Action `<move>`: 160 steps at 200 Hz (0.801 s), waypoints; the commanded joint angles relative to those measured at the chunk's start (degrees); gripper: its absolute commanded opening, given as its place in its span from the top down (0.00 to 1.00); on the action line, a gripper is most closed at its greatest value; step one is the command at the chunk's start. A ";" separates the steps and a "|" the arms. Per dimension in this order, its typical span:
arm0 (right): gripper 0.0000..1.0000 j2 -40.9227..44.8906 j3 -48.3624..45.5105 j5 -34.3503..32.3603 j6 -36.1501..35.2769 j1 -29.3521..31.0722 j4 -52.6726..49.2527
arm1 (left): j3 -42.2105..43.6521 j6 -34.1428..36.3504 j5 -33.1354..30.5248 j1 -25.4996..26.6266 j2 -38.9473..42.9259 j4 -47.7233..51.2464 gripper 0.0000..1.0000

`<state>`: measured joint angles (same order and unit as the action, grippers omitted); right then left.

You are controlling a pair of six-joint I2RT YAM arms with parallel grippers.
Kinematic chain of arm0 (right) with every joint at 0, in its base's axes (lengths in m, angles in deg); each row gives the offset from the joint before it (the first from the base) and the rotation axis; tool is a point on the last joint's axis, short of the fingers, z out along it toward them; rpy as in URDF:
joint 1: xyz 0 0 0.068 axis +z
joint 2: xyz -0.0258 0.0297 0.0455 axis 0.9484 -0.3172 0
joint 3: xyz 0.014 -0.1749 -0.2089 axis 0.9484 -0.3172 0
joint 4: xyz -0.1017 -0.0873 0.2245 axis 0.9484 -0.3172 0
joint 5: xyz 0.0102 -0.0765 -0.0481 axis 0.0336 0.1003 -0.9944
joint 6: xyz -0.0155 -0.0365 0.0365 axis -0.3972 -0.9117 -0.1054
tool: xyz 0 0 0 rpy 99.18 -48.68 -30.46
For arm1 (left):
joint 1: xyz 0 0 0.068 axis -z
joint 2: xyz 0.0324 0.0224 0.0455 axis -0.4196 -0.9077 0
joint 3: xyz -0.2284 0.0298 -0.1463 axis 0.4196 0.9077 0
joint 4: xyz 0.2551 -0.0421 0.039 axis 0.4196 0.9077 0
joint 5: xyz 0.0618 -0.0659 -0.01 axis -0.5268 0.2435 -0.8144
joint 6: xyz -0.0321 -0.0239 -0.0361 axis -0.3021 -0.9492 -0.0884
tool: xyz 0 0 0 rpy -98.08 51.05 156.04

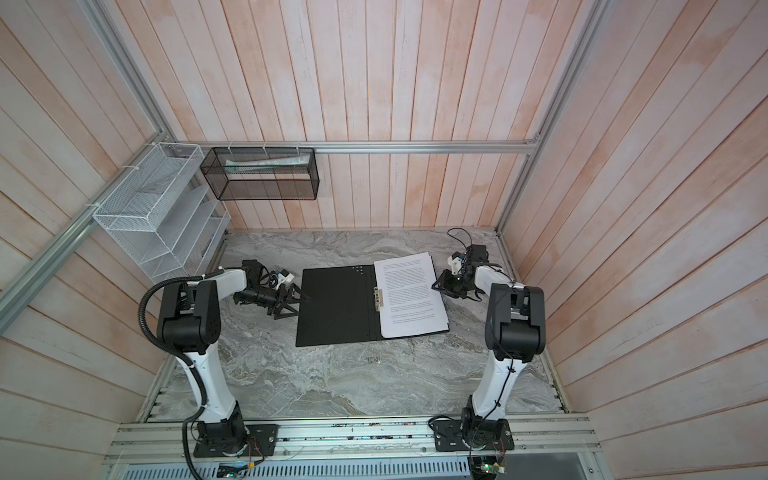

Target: Put the files into the folder

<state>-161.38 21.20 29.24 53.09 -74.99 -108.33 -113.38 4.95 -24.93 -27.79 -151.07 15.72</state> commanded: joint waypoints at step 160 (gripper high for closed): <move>0.69 2.86 1.49 27.03 5.16 9.73 -5.99 | -0.81 1.78 10.92 2.78 1.28 -3.69 0.07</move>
<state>-158.80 23.06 54.97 56.76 -64.92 -115.32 -113.84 5.45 -15.46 -24.89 -151.07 13.03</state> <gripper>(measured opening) 0.309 0.933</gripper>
